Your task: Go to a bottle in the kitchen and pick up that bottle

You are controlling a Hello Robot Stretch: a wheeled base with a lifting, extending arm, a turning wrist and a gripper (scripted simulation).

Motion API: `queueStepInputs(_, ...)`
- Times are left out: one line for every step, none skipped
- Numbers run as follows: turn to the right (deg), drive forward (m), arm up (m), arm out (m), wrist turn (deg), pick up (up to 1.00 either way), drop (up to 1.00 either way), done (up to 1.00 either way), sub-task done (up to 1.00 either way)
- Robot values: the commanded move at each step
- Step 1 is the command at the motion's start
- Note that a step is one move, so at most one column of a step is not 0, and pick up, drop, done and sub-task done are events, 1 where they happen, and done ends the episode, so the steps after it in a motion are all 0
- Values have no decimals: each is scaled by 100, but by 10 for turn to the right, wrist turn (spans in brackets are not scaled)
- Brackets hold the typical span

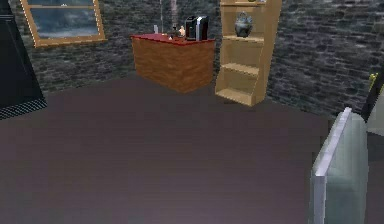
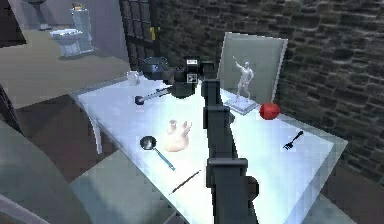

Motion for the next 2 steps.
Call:
queueStepInputs(0,0,0,0,300,0,0,0,0)
queueStepInputs(0,0,-30,0,0,0,0,0,0)
